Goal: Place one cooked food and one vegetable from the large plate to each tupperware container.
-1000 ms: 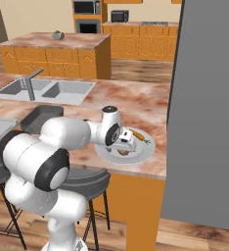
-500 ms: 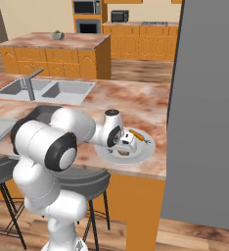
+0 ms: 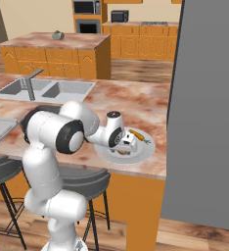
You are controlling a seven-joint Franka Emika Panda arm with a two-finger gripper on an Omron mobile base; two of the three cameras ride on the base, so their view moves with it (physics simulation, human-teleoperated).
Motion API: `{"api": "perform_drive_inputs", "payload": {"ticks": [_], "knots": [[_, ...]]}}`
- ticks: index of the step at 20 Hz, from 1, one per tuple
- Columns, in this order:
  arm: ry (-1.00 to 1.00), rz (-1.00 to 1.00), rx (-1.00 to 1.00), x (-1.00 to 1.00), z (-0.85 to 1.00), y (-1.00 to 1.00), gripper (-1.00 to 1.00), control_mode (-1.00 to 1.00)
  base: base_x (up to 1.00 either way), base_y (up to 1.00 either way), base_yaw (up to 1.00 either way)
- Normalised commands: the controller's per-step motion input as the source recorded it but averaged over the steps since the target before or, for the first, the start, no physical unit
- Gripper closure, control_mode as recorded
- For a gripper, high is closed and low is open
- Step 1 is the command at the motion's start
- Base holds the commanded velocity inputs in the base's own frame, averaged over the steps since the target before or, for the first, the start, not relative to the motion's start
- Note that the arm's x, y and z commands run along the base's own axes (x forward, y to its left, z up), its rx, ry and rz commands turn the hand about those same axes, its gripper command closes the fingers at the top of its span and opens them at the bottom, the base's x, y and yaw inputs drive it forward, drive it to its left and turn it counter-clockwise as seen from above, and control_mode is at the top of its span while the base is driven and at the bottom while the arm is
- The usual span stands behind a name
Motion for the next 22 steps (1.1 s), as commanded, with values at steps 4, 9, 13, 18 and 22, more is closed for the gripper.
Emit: {"api": "perform_drive_inputs", "payload": {"ticks": [4,9,13,18,22], "knots": [[0.00,0.00,0.00,0.45,-0.22,-0.10,-1.00,-1.00,0.00,0.00,0.00],[0.00,0.00,0.00,0.28,-0.23,-0.08,1.00,-1.00,0.00,0.00,0.00],[-0.17,0.00,0.11,-0.46,0.04,-0.01,1.00,-1.00,0.00,0.00,0.00],[-0.26,0.00,0.21,-0.90,0.48,0.05,1.00,-1.00,0.00,0.00,0.00],[-0.25,0.00,0.07,-0.59,0.86,0.28,1.00,-1.00,0.00,0.00,0.00]]}}
